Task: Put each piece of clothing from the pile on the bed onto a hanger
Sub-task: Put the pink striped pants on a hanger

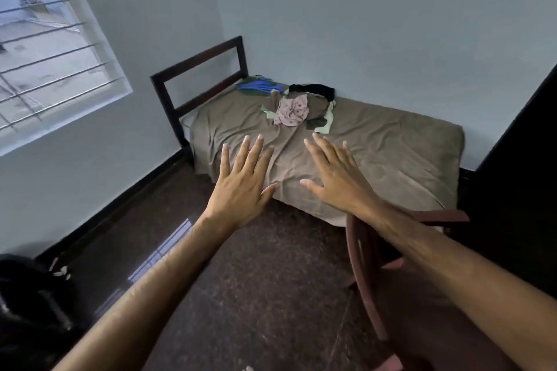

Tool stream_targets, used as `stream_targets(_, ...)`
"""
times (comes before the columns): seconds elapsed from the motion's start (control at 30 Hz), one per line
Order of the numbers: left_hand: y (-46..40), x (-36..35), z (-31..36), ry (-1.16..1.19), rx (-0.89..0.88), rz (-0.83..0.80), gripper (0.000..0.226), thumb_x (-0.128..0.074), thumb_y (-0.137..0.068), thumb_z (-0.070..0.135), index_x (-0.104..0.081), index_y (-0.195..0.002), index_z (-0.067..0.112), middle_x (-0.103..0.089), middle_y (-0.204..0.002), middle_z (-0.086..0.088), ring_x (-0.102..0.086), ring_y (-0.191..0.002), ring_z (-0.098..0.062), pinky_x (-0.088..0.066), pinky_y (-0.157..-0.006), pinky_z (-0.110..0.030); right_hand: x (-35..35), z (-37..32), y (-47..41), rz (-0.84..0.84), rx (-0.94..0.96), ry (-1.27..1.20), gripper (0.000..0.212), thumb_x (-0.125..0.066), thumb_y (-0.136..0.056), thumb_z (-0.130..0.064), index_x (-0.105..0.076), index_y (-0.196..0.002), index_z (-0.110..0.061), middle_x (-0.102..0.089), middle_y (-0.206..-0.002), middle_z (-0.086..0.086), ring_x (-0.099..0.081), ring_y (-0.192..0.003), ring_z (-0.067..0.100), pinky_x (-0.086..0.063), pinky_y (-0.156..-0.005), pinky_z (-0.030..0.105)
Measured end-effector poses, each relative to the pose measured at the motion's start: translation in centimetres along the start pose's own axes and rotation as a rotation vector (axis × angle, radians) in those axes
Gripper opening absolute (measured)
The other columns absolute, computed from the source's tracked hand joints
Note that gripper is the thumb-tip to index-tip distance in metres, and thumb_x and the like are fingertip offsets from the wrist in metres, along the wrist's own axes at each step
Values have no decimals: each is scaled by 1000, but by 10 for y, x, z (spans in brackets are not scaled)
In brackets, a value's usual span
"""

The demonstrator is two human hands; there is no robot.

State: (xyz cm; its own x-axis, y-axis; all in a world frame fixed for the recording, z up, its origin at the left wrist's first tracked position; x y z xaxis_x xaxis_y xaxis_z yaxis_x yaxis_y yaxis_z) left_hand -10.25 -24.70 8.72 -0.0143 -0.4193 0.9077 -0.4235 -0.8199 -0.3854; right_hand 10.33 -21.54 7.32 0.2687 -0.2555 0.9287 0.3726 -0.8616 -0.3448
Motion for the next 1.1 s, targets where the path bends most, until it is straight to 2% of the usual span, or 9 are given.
stream_targets(0.17, -79, -39, -102, 25, -87, -12, 70, -31, -102, 56, -31, -154, 10, -16, -166, -12, -8, -154, -32, -15, -119, -64, -33, 0, -105, 17, -98, -20, 86, -51, -96, -57, -9, -161, -20, -5, -169, 4, -5, -155, 22, 3, -124, 52)
stream_targets(0.27, -125, -69, -140, 60, -126, -38, 69, -30, -101, 56, -33, -153, 10, -19, -165, -12, -11, -154, -32, -17, -118, -64, -56, 8, -155, 5, -136, -20, 85, -49, -96, -57, -8, -161, -21, -5, -169, 3, -6, -155, 21, 0, -125, 54)
stream_targets(0.43, -207, -141, -194, 81, -199, -42, 69, -33, -98, 56, -39, -150, 11, -26, -163, -12, -18, -152, -33, -20, -117, -65, -105, 51, -243, 13, -198, -6, 84, -45, -94, -59, -14, -160, -18, -11, -167, 7, -14, -153, 25, -9, -123, 58)
stream_targets(0.53, -263, -188, -229, 89, -220, -68, 70, -35, -98, 57, -36, -152, 13, -22, -165, -10, -14, -153, -32, -17, -118, -65, -141, 86, -300, 6, -236, -11, 85, -43, -93, -60, -14, -160, -17, -11, -167, 8, -15, -153, 27, -14, -122, 58)
stream_targets(0.7, -370, -255, -283, 97, -265, -110, 69, -37, -97, 56, -36, -151, 13, -25, -164, -10, -16, -153, -31, -15, -119, -64, -196, 148, -409, -22, -283, -37, 84, -51, -94, -57, -17, -159, -16, -14, -166, 10, -19, -152, 29, -20, -121, 58)
stream_targets(0.9, -478, -336, -333, 178, -237, -220, 68, -35, -94, 54, -46, -145, 11, -41, -155, -10, -33, -147, -33, -25, -114, -67, -245, 208, -530, -71, -309, -43, 78, -63, -92, -48, -31, -153, -11, -31, -158, 14, -32, -146, 33, -26, -118, 59)
stream_targets(1.1, -576, -441, -383, 200, -286, -335, 64, -42, -93, 51, -47, -143, 11, -48, -150, -10, -41, -142, -34, -33, -109, -69, -307, 259, -623, -100, -365, -25, 75, -67, -90, -44, -38, -149, -8, -38, -153, 15, -38, -142, 33, -34, -113, 59)
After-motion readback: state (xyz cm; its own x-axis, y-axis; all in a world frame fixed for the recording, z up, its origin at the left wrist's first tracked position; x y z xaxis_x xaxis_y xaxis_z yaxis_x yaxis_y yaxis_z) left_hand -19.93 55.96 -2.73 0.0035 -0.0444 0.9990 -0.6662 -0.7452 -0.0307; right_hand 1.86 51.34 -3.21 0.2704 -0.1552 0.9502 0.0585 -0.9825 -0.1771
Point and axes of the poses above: each hand's wrist, its own y-axis away from the middle knuckle, its own x-axis out of the back of the hand, z = x × y, the point moved 5 cm from there along -y, towards the middle knuckle
